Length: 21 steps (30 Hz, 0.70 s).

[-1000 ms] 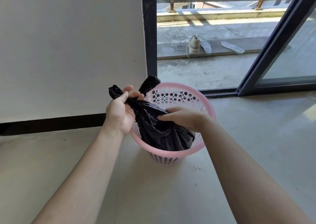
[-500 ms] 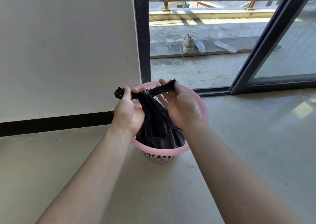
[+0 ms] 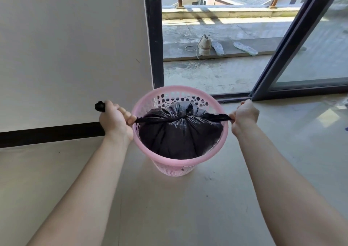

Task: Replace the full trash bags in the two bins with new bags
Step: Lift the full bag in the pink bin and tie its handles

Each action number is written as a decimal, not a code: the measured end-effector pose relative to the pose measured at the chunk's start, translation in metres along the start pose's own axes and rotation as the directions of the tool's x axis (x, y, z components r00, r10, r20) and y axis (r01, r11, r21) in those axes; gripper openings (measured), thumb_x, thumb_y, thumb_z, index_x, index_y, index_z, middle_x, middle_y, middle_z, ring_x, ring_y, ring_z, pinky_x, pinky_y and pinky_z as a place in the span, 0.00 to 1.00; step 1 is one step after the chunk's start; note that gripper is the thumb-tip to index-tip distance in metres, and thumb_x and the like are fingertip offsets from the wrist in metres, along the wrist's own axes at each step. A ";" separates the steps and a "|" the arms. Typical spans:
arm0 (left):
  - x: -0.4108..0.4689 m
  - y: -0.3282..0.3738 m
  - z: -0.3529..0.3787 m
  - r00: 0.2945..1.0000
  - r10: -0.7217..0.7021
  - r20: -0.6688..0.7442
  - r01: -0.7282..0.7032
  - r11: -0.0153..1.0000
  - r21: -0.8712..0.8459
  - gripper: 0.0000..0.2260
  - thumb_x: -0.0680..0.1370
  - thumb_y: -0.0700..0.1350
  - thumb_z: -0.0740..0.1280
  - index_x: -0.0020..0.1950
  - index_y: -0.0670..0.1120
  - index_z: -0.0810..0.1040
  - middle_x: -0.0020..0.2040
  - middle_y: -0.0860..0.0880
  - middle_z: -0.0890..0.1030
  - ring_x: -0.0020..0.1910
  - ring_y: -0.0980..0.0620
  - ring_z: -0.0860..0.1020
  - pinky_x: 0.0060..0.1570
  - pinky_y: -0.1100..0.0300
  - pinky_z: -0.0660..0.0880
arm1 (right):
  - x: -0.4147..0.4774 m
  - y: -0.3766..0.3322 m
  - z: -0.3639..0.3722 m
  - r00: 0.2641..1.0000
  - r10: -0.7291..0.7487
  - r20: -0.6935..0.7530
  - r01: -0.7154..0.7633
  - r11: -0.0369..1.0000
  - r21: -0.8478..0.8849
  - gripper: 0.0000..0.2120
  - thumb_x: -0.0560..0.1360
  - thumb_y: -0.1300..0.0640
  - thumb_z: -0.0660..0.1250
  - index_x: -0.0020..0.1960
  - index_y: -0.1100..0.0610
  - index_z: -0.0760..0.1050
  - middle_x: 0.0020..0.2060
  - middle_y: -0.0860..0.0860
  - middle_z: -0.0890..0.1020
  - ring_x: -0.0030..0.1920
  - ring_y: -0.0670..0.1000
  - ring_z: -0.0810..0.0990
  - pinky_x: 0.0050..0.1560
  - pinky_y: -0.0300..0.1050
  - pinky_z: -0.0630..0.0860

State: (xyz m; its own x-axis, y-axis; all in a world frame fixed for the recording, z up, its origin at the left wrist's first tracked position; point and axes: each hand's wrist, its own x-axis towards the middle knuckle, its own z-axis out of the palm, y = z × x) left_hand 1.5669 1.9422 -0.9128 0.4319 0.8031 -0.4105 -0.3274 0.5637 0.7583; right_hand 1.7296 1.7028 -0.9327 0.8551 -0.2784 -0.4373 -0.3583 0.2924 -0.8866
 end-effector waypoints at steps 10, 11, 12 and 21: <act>-0.030 0.001 0.034 0.896 0.080 0.437 -0.188 0.960 0.210 0.11 0.80 0.33 0.55 0.53 0.40 0.76 0.39 0.46 0.80 0.45 0.48 0.80 0.53 0.57 0.78 | -0.067 -0.034 0.045 0.789 -0.196 0.582 0.051 0.965 0.257 0.05 0.82 0.64 0.58 0.52 0.59 0.72 0.34 0.52 0.75 0.39 0.52 0.80 0.53 0.49 0.81; -0.031 -0.002 0.032 0.893 0.106 0.437 -0.287 0.883 0.371 0.11 0.82 0.36 0.55 0.57 0.41 0.76 0.43 0.48 0.81 0.49 0.49 0.79 0.52 0.60 0.76 | -0.075 -0.036 0.048 0.753 -0.226 0.618 0.110 0.969 0.220 0.05 0.83 0.63 0.59 0.53 0.58 0.74 0.36 0.51 0.77 0.43 0.51 0.81 0.57 0.48 0.80; -0.030 -0.007 0.029 0.883 0.137 0.449 -0.386 0.756 0.528 0.11 0.83 0.40 0.55 0.61 0.42 0.75 0.46 0.50 0.80 0.52 0.51 0.77 0.51 0.62 0.73 | -0.078 -0.036 0.052 0.726 -0.268 0.633 0.223 0.963 0.152 0.06 0.83 0.61 0.60 0.53 0.56 0.76 0.39 0.49 0.79 0.45 0.48 0.81 0.57 0.45 0.79; -0.016 -0.009 0.016 0.894 0.118 0.432 -0.428 0.503 0.751 0.17 0.83 0.58 0.50 0.69 0.55 0.67 0.52 0.52 0.75 0.58 0.39 0.78 0.53 0.43 0.79 | -0.055 -0.009 0.038 0.778 -0.023 0.628 0.620 0.190 -0.761 0.40 0.72 0.24 0.56 0.64 0.57 0.72 0.54 0.57 0.79 0.56 0.59 0.79 0.51 0.51 0.75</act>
State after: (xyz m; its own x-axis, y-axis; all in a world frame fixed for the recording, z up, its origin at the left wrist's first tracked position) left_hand 1.5762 1.9215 -0.9046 0.7105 0.7012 -0.0594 0.2815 -0.2058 0.9372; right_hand 1.6998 1.7499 -0.8948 0.9086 0.3517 -0.2253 0.1772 -0.8131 -0.5546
